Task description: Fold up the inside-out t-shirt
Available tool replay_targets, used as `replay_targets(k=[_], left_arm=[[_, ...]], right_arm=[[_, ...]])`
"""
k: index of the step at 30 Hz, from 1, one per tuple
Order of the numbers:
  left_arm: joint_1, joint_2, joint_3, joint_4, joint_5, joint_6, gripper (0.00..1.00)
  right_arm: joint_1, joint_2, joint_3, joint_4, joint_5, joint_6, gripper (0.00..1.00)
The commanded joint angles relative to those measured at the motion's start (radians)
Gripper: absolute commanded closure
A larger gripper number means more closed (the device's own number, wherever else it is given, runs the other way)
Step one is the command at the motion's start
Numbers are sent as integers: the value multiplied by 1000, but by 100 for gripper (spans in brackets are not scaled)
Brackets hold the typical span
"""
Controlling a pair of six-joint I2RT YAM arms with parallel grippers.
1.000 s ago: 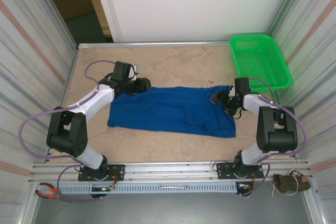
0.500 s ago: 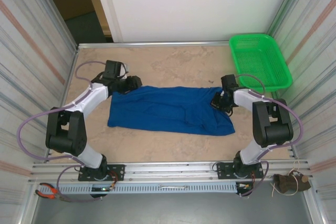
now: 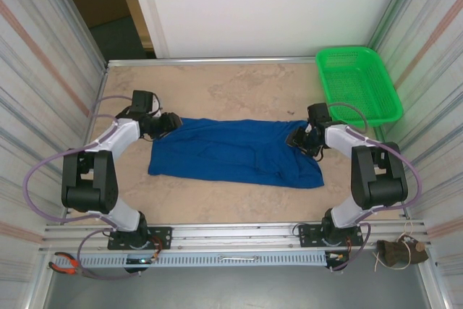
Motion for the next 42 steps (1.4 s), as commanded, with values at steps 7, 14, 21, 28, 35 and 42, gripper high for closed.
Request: replay_targets(k=[7, 14, 21, 28, 35, 42], left_arm=[[3, -48, -3, -17, 10, 27, 51], [-1, 10, -23, -8, 7, 37, 50], [-75, 49, -113, 60, -11, -22, 51], [-223, -17, -229, 87, -90, -130, 51], [-253, -120, -167, 32, -125, -134, 50], [-161, -86, -8, -42, -77, -36, 46]], right_arm=[[91, 67, 17, -73, 106, 20, 60], [68, 29, 0, -88, 133, 29, 100], [-10, -47, 34, -160, 98, -19, 100], [-38, -126, 110, -257, 106, -61, 100], [63, -183, 236, -366, 147, -60, 100], [212, -161, 324, -428, 235, -10, 100]])
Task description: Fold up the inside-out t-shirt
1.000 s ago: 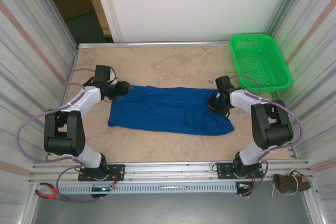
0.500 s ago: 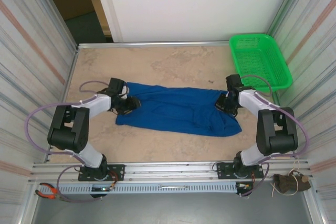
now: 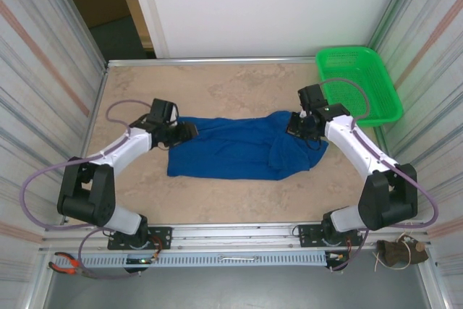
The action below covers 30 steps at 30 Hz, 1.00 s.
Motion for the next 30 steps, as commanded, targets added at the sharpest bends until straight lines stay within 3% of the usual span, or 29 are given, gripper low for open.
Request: replay_targets(k=[1, 19, 30], left_arm=[[45, 10, 73, -58, 20, 66, 46], [197, 179, 238, -52, 155, 114, 45], [254, 231, 255, -34, 214, 118, 45]], right_arm=[[64, 6, 55, -78, 80, 41, 100], [432, 260, 356, -235, 338, 333, 100], [547, 460, 637, -360, 395, 429, 100]])
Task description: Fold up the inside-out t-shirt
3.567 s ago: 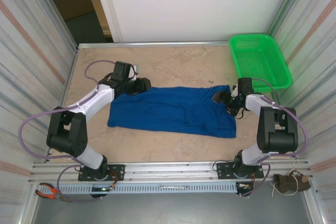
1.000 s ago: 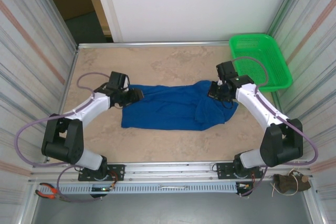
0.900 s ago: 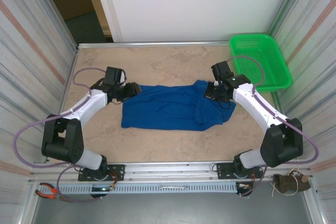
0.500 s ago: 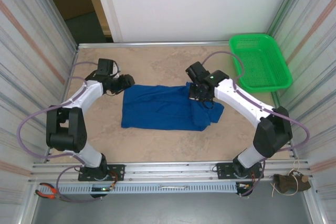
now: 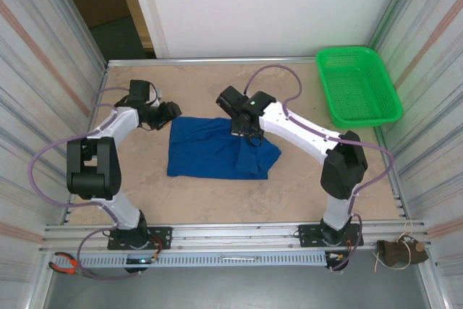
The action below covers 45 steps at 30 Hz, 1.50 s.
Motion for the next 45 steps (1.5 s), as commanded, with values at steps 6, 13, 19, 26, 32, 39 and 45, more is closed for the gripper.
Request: replay_targets(k=[6, 13, 19, 26, 32, 39, 45], left_arm=[[43, 44, 42, 9, 70, 31, 45], [72, 85, 98, -9, 83, 18, 45], [90, 90, 132, -37, 88, 33, 45], [158, 110, 187, -66, 115, 53, 45], [212, 97, 244, -108, 135, 67, 45], [126, -50, 107, -73, 157, 50, 45], [-112, -277, -102, -62, 68, 60, 42]], right_arm=[[54, 122, 184, -118, 48, 73, 100], [71, 277, 348, -108, -23, 90, 100], [89, 421, 488, -50, -130, 93, 100], [124, 474, 548, 336, -489, -35, 47], [111, 275, 367, 516, -539, -81, 37], [-76, -124, -259, 637, -439, -50, 39], [-291, -311, -584, 621, -449, -55, 39]])
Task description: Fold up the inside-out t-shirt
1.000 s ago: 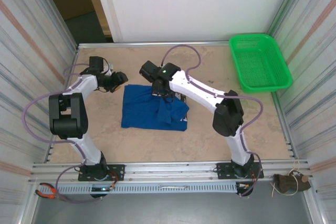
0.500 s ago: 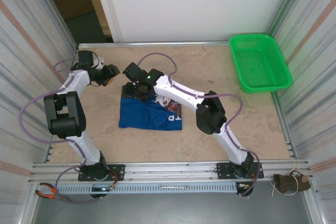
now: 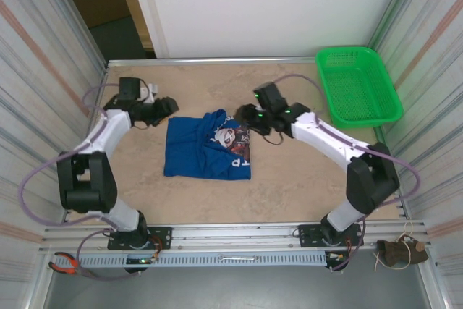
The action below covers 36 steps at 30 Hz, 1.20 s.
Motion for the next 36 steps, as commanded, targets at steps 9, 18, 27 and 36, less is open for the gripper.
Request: replay_targets(k=[9, 18, 27, 36], left_arm=[[-606, -57, 41, -196, -579, 178, 36], [-801, 196, 193, -306, -810, 188, 34], [-802, 286, 172, -296, -847, 159, 73], [-765, 9, -22, -236, -940, 47, 100]], right_arm=[[-136, -28, -128, -41, -48, -63, 39], [-147, -41, -168, -24, -51, -50, 38], [-147, -77, -195, -24, -51, -49, 38], [-118, -69, -185, -15, -81, -54, 38]])
